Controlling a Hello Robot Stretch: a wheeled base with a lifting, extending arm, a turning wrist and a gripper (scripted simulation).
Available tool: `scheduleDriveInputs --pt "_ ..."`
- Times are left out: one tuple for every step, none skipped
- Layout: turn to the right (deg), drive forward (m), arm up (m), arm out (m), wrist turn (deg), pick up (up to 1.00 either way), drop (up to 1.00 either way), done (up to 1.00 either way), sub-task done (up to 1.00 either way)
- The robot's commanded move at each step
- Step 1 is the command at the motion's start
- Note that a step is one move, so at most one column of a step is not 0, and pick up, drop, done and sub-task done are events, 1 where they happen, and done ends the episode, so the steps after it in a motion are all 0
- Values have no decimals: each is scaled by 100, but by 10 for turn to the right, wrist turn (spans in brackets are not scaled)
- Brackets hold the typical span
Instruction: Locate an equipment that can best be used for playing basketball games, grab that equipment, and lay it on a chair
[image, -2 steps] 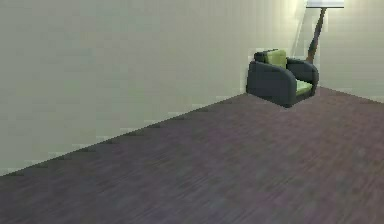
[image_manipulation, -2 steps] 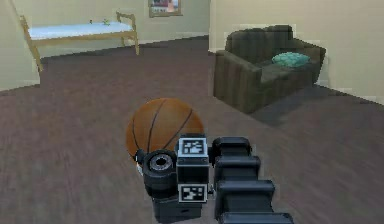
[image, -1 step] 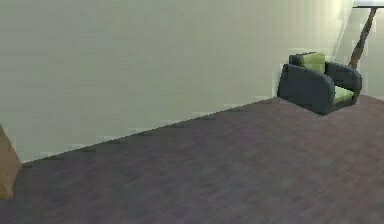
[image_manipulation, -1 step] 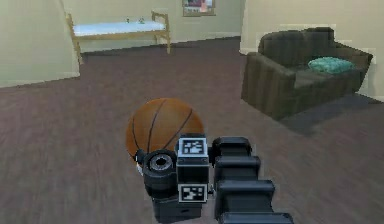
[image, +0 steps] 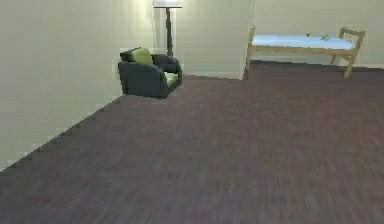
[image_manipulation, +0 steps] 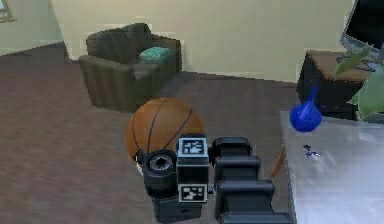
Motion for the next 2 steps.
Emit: scheduleDriveInputs --pt "450 0 0 0 0 0 0 0 0" --pt "450 0 0 0 0 0 0 0 0"
